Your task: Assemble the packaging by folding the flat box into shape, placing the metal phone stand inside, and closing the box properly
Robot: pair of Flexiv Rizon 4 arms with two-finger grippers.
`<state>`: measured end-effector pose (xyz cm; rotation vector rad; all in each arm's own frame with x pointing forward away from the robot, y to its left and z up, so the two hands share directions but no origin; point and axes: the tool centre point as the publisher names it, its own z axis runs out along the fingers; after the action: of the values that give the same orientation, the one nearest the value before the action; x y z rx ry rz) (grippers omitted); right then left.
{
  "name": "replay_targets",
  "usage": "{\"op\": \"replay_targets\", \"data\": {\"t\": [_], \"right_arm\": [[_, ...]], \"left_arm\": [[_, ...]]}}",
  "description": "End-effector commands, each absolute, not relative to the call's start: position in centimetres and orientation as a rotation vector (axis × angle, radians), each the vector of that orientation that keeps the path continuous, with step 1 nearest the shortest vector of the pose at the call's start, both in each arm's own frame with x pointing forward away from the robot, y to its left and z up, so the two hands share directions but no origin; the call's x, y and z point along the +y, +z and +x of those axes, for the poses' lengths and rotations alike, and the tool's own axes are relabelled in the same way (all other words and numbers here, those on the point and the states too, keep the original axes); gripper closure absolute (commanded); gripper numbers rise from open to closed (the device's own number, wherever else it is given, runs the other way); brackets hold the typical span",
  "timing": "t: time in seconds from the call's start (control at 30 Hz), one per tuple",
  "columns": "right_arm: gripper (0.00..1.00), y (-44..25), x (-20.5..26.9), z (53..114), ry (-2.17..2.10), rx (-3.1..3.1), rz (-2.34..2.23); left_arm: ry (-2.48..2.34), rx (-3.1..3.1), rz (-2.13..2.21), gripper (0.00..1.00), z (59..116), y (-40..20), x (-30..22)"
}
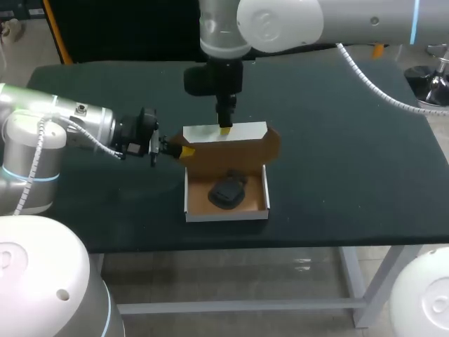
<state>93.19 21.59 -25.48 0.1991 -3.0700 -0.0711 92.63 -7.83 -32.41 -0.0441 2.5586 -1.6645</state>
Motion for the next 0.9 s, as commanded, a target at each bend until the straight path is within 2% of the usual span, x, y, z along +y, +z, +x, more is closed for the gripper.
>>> {"op": "replay_targets", "data": {"t": [0.03, 0.5, 0.9], "right_arm": [[0.00, -24.7, 20.8, 92.9, -0.115, -3.090, 0.198], [0.00, -21.5, 19.9, 95.7, -0.231, -3.166, -0.027], [0.00, -21.5, 19.9, 95.7, -0.231, -3.166, -0.027]], "left_arm": [[-1.667, 2.557, -0.042, 1.00, 92.6, -32.4, -7.8], [-1.667, 2.557, -0.042, 1.00, 92.6, -32.4, -7.8], [-1.667, 2.557, -0.042, 1.00, 92.6, -32.4, -7.8]]}}
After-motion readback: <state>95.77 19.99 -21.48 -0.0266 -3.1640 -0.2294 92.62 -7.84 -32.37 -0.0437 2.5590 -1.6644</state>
